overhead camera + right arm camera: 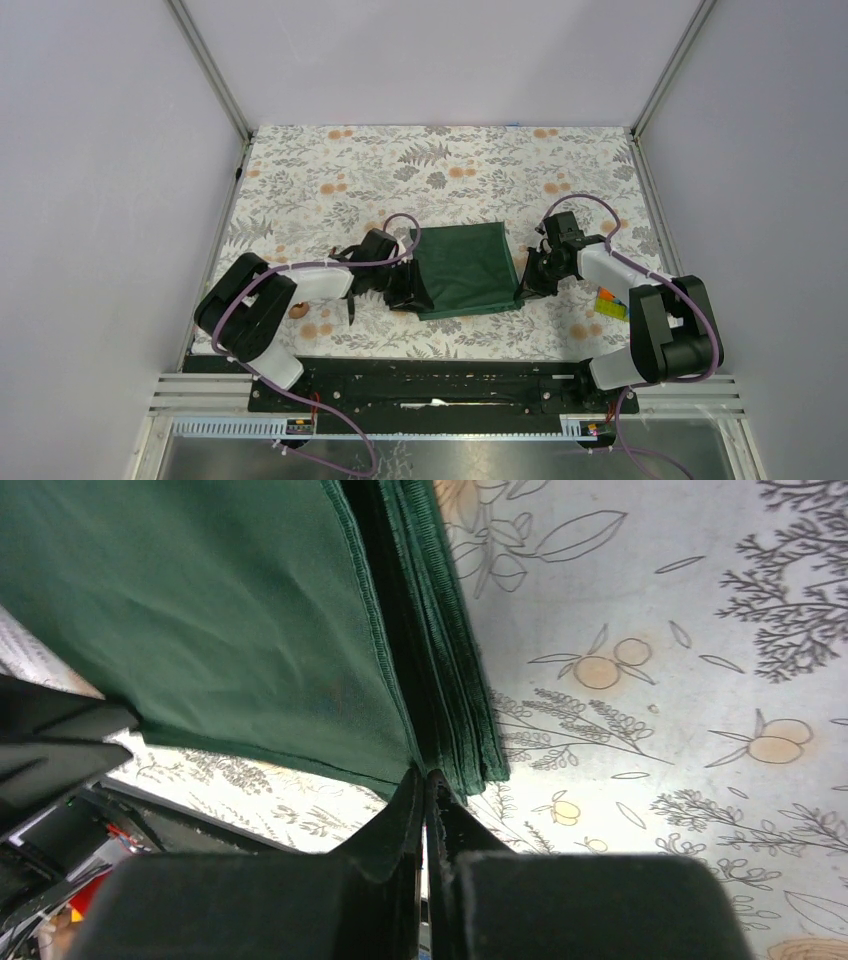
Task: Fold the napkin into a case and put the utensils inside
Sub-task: Smooth out the square-folded napkin at the center of the board.
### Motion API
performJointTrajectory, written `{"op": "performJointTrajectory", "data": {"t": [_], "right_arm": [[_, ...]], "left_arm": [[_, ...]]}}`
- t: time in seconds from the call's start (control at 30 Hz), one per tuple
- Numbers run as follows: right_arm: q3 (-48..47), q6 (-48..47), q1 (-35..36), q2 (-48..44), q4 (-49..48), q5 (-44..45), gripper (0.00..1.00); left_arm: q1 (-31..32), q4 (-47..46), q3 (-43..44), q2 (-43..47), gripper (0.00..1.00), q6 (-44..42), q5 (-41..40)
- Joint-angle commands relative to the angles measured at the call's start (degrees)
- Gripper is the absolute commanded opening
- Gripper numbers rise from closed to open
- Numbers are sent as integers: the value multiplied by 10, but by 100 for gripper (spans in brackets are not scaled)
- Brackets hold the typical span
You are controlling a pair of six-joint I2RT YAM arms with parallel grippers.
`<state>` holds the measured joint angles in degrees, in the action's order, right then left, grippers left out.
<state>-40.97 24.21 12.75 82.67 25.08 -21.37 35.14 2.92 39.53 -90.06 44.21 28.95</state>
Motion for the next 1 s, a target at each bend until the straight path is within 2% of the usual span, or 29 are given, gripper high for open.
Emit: {"op": "performJointTrajectory", "data": {"t": [0.0,0.17,0.3,0.43,0.57,0.67,0.83,0.97], "right_arm": [[-13,-4,1,2,26,47,4],[-12,-6,1,8,25,27,8],[-19,-1,1,-1,41,43,13],[-38,1,1,-19,68,61,28],[-73,-3,4,-42,100,63,35],[-91,-6,11,-54,89,11,42],[-63,14,12,4,8,-105,42],[-26,23,11,23,-8,-36,39]], "left_arm": [[3,-49,-33,-15,47,7,1],[3,-40,-37,-7,47,2,-4],[3,-5,-15,9,49,-9,1],[5,38,30,41,54,-19,17],[6,43,64,62,56,-8,41],[7,34,68,55,56,-3,44],[8,-10,38,16,54,1,37],[11,-72,-10,-23,54,17,33]]}}
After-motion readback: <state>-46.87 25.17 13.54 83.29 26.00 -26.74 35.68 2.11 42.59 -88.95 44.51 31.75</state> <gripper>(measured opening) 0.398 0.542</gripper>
